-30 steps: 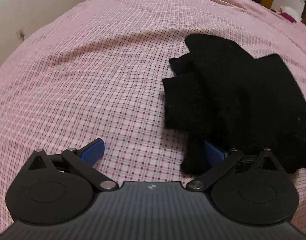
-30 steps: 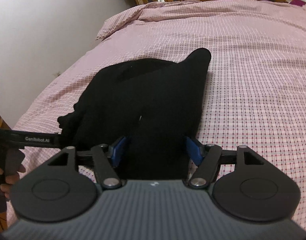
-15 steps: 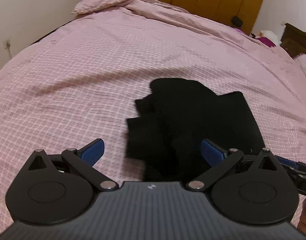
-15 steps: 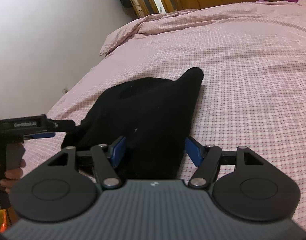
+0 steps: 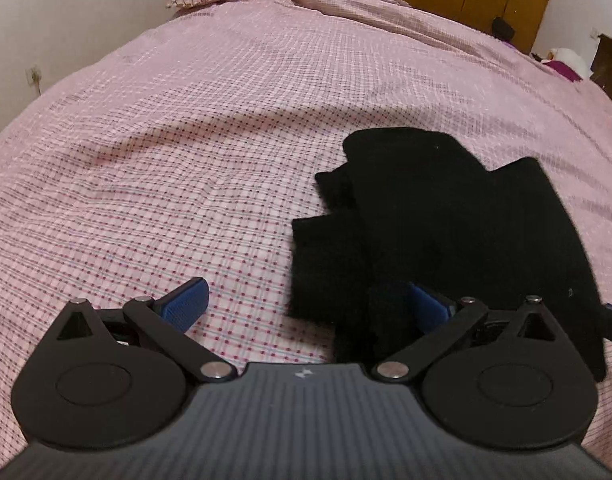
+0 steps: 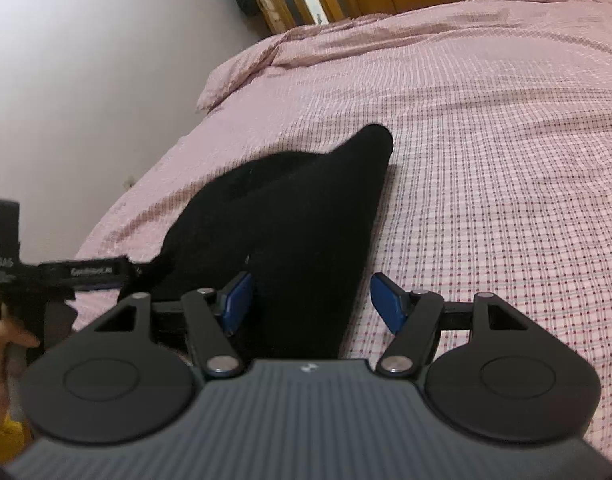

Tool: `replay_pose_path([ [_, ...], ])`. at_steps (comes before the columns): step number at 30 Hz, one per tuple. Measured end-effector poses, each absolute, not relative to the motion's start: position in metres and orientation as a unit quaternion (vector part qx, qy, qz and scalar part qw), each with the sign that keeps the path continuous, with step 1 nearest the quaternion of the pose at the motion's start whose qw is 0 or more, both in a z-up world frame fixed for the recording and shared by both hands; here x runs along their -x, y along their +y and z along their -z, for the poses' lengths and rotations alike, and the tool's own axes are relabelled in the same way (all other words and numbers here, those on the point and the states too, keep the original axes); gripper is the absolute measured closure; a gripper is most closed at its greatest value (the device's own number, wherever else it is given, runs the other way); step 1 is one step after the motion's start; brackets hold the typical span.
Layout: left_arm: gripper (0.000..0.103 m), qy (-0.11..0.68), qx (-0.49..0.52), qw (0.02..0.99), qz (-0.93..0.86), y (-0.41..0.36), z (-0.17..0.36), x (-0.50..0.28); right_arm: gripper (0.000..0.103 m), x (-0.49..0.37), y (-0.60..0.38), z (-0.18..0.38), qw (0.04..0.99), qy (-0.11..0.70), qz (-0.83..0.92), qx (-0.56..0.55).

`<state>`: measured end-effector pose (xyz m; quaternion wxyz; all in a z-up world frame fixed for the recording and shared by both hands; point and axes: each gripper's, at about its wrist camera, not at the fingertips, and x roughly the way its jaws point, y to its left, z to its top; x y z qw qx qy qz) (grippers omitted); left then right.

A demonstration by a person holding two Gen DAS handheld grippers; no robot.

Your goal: Fold small clothes

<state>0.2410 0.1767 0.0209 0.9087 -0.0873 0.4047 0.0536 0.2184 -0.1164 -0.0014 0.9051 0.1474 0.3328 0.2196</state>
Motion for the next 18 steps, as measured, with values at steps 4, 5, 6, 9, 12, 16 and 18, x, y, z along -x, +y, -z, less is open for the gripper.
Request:
replay_pose_path([
  [4,0.000,0.422,0.119,0.898,-0.020,0.174,-0.019,-0.248,0.035,-0.233,-0.115,0.003,0.897,0.345,-0.226,-0.163],
  [5,0.000,0.428,0.124,0.895,-0.012,0.173,-0.016,-0.250,0.035,-0.237,-0.114,0.004,0.893,0.351,-0.229,-0.164],
  [6,0.000,0.433,0.126,0.892,-0.006,0.171,-0.013,-0.251,0.035,-0.242,-0.112,0.007,0.890,0.358,-0.229,-0.166],
  [9,0.000,0.444,0.120,0.888,0.005,0.165,-0.003,-0.257,0.034,-0.256,-0.107,0.019,0.879,0.378,-0.232,-0.176],
  [12,0.000,0.446,0.101,0.889,0.017,0.161,0.002,-0.260,0.019,-0.270,-0.103,0.031,0.866,0.405,-0.227,-0.186],
  [16,0.000,0.453,0.106,0.885,0.030,0.163,0.006,-0.266,0.013,-0.280,-0.102,0.043,0.854,0.411,-0.247,-0.202],
  [18,0.000,0.452,0.106,0.885,0.035,0.164,0.006,-0.266,0.012,-0.281,-0.101,0.043,0.852,0.412,-0.253,-0.201],
])
